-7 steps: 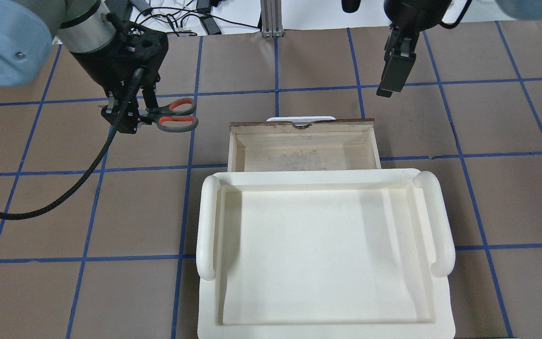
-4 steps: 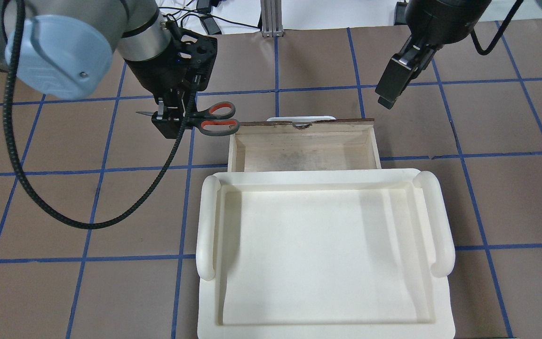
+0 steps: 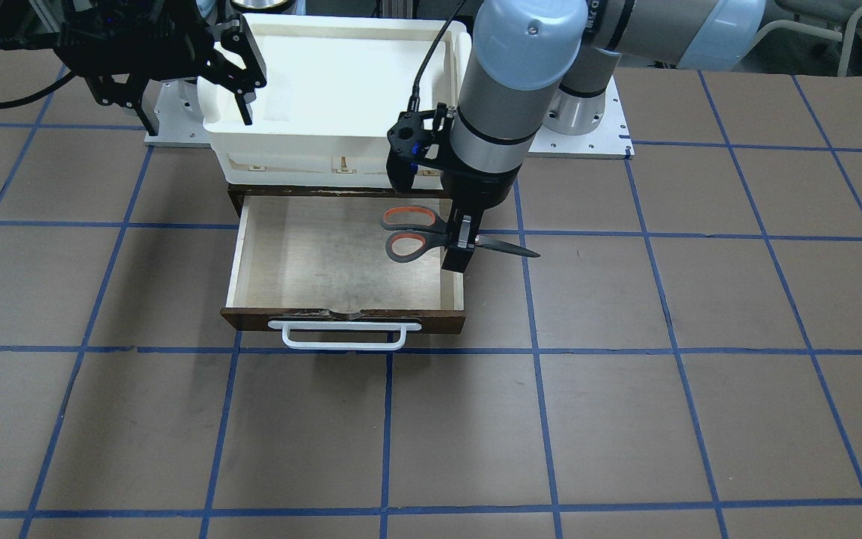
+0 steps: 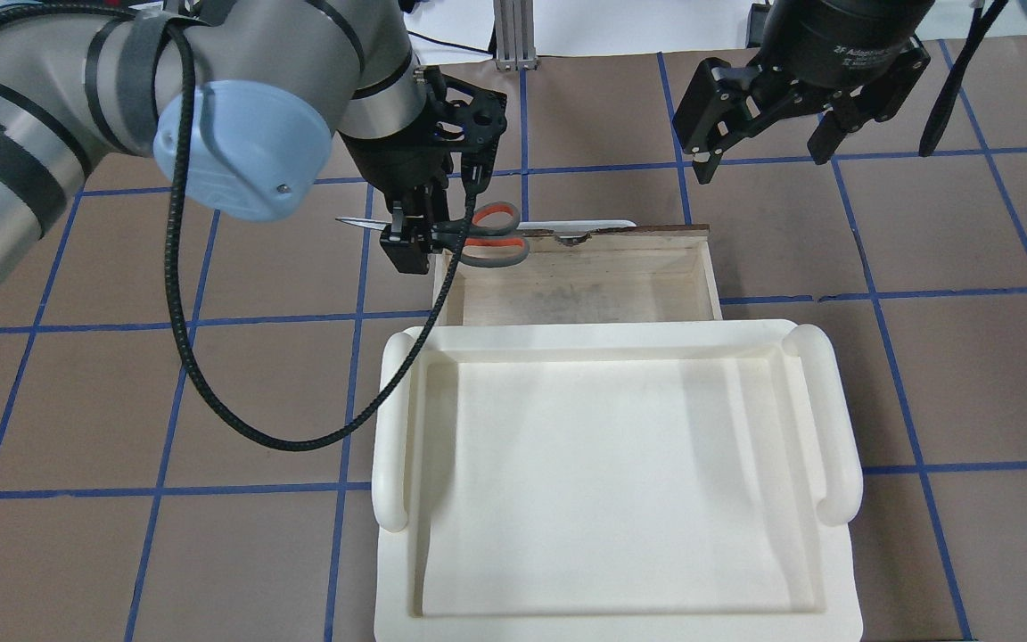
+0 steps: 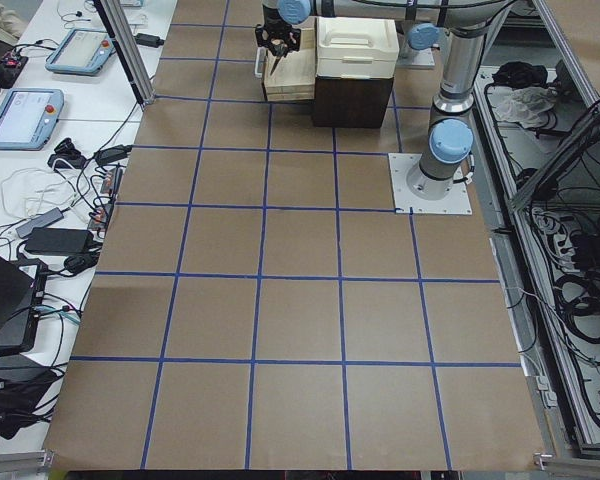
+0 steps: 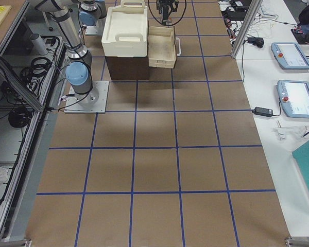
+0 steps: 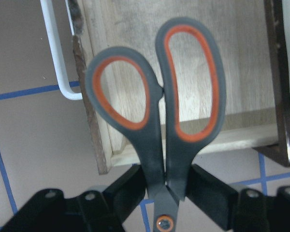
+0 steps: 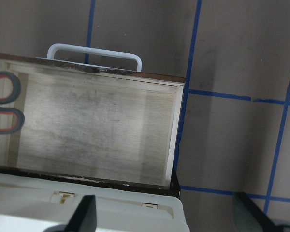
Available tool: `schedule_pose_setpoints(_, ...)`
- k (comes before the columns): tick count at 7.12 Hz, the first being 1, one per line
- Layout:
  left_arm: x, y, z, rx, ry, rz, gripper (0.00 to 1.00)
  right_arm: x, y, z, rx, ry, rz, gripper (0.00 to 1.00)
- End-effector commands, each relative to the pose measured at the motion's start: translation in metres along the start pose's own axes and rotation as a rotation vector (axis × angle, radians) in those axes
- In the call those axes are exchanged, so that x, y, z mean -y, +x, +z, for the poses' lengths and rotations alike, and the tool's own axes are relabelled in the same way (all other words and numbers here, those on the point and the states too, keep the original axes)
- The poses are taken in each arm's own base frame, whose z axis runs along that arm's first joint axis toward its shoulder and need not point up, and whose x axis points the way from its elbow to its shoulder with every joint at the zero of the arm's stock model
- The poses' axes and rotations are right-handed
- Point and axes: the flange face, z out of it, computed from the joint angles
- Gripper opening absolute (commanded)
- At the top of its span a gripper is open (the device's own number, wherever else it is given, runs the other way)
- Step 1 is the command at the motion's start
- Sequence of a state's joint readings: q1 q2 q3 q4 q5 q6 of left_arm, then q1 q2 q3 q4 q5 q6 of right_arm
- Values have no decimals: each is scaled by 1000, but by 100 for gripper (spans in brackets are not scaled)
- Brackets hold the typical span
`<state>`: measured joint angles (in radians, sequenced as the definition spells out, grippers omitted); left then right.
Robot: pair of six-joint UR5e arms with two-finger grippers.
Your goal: Place scissors in drawer with both arms
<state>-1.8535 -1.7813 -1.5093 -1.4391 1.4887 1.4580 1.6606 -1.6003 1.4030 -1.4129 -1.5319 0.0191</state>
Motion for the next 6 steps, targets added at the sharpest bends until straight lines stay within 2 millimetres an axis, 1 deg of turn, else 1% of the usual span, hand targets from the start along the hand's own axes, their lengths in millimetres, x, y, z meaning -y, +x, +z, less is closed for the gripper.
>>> schedule_pose_setpoints(1,35,-4,25,9,-11,15,0,2,1,3,-12,-3,184,100)
schedule_pose_setpoints(2,38,-6,31,2,-6,11,0,3,1,4,-13,-3,189,100)
schedule_pose_setpoints(3,48,-7,36,15,-1,-4,0,3,0,5,-7,-5,189,100)
schedule_pose_setpoints(4,57,-10,44,26,2,-35,0,3,0,5,-4,-5,189,100)
schedule_pose_setpoints(5,66,-14,52,44,7,-29,0,4,0,4,-4,1,189,100)
schedule_pose_setpoints(6,75,-11,58,38,-5,-30,0,5,0,7,-5,-10,189,100)
